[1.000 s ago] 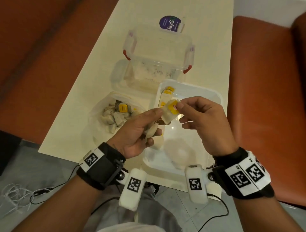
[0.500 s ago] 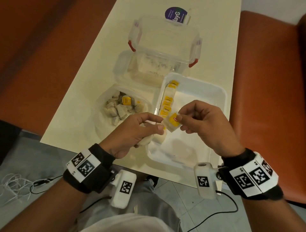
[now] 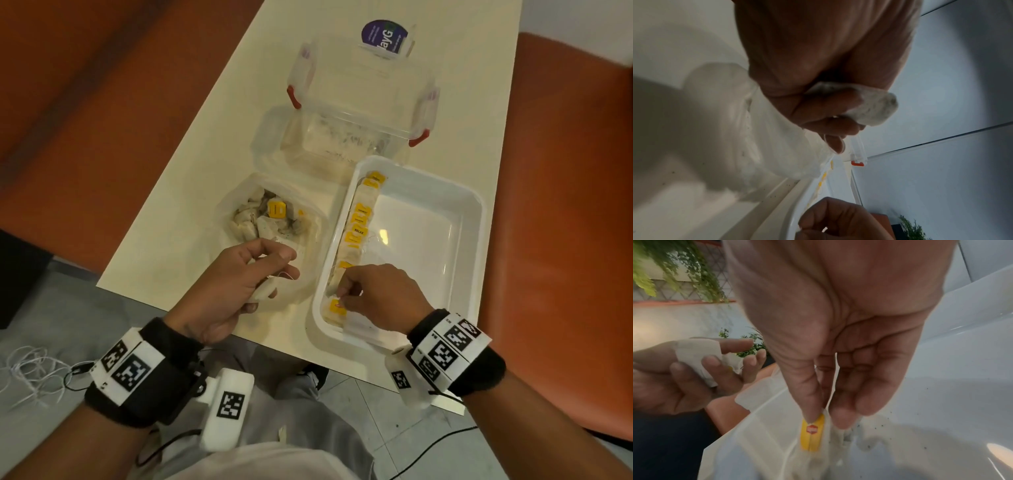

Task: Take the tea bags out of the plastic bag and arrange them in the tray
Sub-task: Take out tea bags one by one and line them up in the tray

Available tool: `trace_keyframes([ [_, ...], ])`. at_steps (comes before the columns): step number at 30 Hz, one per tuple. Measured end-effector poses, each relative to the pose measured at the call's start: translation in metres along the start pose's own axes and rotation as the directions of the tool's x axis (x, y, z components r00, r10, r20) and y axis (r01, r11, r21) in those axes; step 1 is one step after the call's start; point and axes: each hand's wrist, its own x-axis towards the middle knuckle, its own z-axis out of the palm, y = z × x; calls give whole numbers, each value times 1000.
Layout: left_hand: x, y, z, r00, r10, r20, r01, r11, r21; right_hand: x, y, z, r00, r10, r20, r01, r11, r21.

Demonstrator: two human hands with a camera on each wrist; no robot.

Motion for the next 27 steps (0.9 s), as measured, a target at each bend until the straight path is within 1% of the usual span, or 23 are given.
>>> trace_keyframes([
  [3,1,-1,0,1000,-11,-10,11,1000,8,7,-1,-2,999,19,-26,-20,999,-32],
  [6,1,0,-2,1000,-14,-14,14,1000,10,14,-4,-4,998,48,-48,-49,999,-20],
  [13,0,3,0,1000,-12,-15,12,1000,-4,21,-6,-8,995,88,-37,-89,995,-42],
  [15,-1,4,1,999,-32,-4,32,999,-43,21,-6,-10,995,96,-40,-98,994,-42],
  [20,-2,4,4,992,-120,45,127,965,-229,18,-4,-12,992,100,-82,-102,995,-19],
  [22,-2,3,5,991,-122,52,131,960,-247,14,-2,-14,989,116,-97,-116,993,2],
  [24,-2,3,7,992,-114,49,123,961,-248,9,0,-15,987,140,-77,-138,990,38],
  [27,-2,3,9,991,-116,68,131,950,-284,7,-2,-13,990,136,-22,-132,983,125],
])
